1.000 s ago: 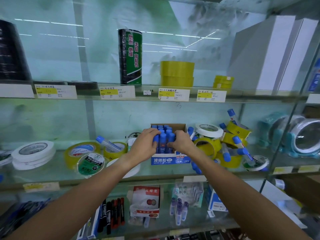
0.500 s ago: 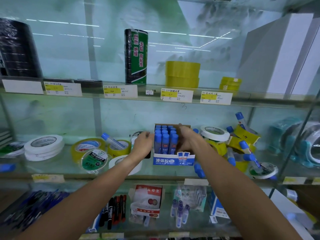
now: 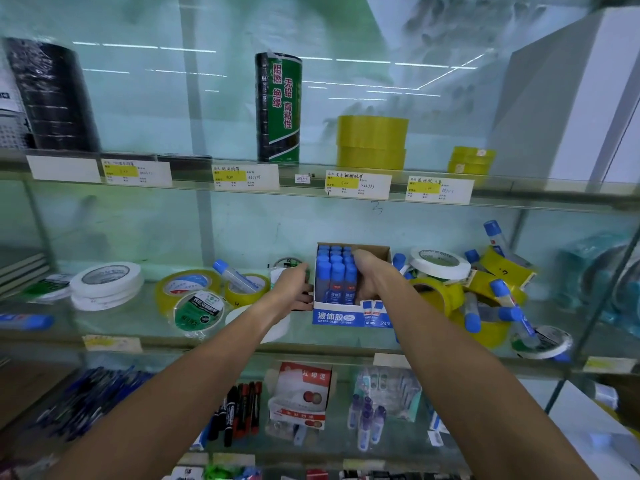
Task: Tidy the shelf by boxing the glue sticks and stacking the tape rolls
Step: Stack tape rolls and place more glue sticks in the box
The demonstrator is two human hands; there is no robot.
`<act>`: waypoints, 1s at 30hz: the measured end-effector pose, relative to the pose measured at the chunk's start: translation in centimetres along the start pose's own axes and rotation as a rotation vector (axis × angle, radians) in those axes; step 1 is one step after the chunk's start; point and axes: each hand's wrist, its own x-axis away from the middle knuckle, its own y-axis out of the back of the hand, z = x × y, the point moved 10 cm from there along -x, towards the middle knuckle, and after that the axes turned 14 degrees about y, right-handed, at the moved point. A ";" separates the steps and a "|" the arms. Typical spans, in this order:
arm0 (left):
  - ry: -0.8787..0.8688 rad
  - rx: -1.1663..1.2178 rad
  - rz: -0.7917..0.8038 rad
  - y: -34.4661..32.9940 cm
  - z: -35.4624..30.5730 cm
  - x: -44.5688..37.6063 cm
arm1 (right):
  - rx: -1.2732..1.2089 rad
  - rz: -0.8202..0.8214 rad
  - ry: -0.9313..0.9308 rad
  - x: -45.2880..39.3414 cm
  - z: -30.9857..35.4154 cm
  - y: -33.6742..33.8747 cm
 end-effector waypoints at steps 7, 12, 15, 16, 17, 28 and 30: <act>-0.031 0.001 0.049 -1.2 -0.2 0.9 | -0.093 -0.033 -0.047 -0.1 -0.3 -0.7; -0.062 -0.034 0.019 -0.9 -0.3 1.1 | -0.151 -0.073 -0.039 0.7 -0.2 -0.4; -0.145 -0.178 -0.037 0.3 -1.0 1.0 | -0.164 -0.127 0.004 0.3 0.3 0.0; -0.182 -0.225 -0.034 0.6 -1.3 1.1 | -0.109 -0.139 0.020 0.1 0.7 0.2; -0.208 -0.249 -0.019 0.8 -1.5 1.4 | -0.012 -0.151 0.041 0.1 1.2 0.4; -0.538 -0.631 -0.350 13.6 -4.7 6.5 | 1.016 -0.366 0.761 1.5 9.8 -5.8; -0.540 -0.715 -0.458 17.6 -5.0 7.2 | 1.030 -0.344 0.895 2.8 10.3 -9.2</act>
